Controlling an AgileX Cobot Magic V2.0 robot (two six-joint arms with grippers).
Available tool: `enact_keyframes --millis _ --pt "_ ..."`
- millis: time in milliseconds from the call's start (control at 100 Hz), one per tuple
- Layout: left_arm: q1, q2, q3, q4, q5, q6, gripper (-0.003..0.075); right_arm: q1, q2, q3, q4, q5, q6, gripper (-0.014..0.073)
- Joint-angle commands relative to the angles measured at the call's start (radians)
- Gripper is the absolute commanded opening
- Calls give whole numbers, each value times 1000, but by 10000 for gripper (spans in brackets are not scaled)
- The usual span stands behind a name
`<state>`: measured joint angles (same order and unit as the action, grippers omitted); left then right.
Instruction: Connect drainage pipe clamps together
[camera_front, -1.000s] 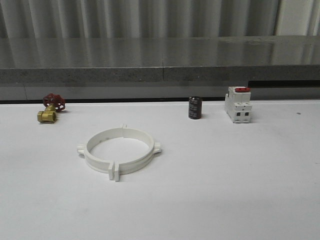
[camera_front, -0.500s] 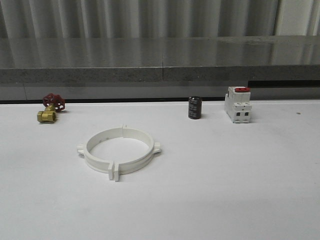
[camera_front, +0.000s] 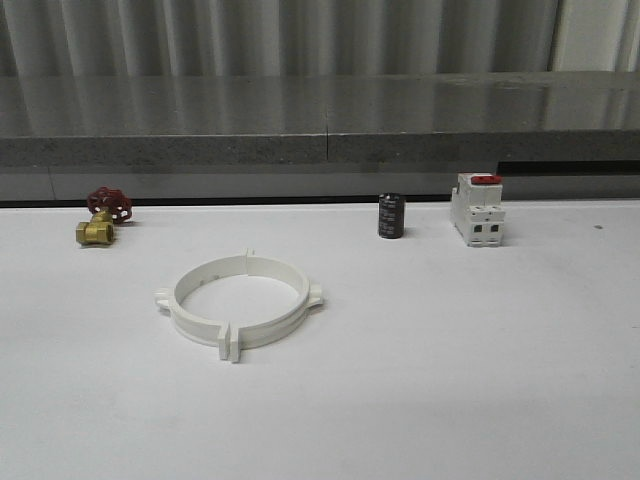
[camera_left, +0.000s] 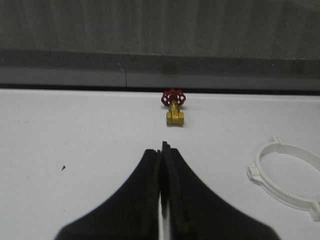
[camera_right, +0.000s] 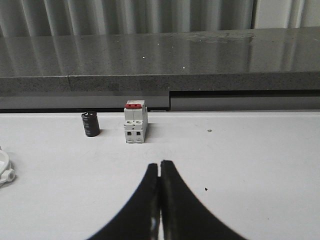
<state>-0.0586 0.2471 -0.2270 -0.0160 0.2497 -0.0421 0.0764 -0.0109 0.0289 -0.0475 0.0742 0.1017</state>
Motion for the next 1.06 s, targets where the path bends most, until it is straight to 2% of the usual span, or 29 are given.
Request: enact_keyframes --millis 0,210,260,470,1050 --pt "-6 -69 75 36 -176 1 -20 -5 -18 -20 -1 -82 -12 -65" --pt "-6 -259 273 39 -270 -20 -20 -5 -18 -20 -1 -82 -12 -65" --pt "-4 -289 269 47 -208 -23 -20 -5 -18 -20 -1 -82 -12 -65" --pt "0 -284 271 75 -244 -23 -20 -5 -18 -20 -1 -82 -12 -65" --pt "0 -284 271 75 -240 -23 -20 -5 -18 -20 -1 -82 -12 -65"
